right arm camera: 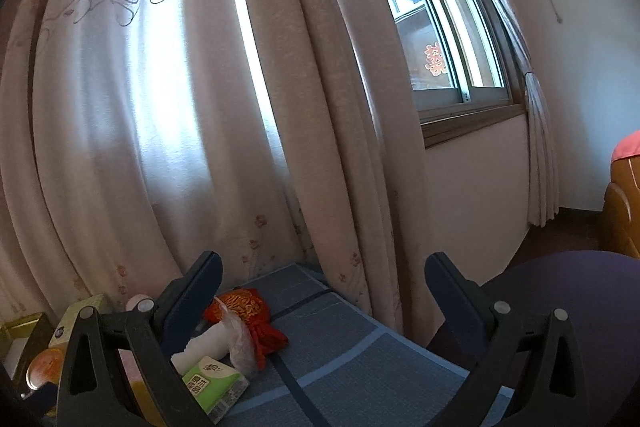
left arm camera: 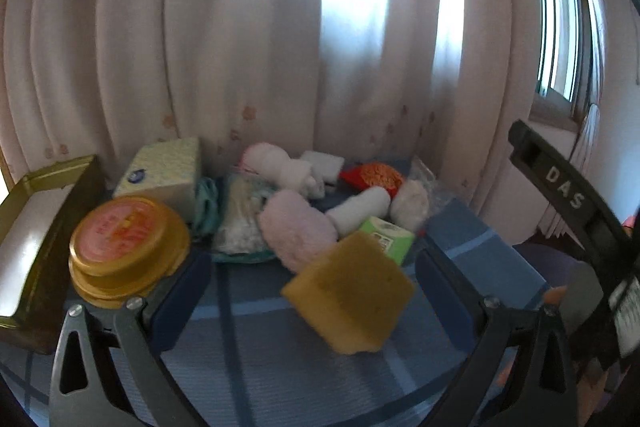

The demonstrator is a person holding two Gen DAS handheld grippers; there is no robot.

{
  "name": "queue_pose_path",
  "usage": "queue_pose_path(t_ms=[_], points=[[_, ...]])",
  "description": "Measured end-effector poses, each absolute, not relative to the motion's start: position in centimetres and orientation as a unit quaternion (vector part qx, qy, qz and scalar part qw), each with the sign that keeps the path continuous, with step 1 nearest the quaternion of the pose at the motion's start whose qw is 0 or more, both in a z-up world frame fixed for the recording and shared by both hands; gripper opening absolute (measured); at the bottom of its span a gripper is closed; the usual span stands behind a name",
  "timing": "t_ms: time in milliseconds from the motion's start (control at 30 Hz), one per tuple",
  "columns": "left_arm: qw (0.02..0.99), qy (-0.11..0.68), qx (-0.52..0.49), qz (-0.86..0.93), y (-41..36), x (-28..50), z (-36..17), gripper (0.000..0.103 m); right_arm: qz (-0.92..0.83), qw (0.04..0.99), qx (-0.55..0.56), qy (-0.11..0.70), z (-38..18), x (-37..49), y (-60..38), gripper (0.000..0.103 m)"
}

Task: Organize soft objects
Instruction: 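Close the left gripper on the yellow sponge and lift it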

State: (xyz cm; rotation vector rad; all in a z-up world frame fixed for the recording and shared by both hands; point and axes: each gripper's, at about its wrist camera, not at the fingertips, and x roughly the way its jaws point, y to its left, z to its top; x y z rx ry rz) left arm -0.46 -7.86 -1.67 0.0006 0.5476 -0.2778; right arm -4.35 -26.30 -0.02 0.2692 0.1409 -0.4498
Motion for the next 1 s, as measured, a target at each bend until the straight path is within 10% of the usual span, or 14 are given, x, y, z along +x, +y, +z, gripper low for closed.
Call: queue_pose_path(t_ms=[567,1000], points=[[0.915,0.359,-0.043,-0.178,-9.5,2.0,-4.0,0.051,-0.211,0.959,0.163,0.092,-0.1,-3.5,-27.4,0.103],[0.970,0.219,-0.033,-0.099,-2.2,-1.5,0.2,0.049,-0.202,0.950,0.203,0.124,-0.7,-2.5,-29.1,0.102]])
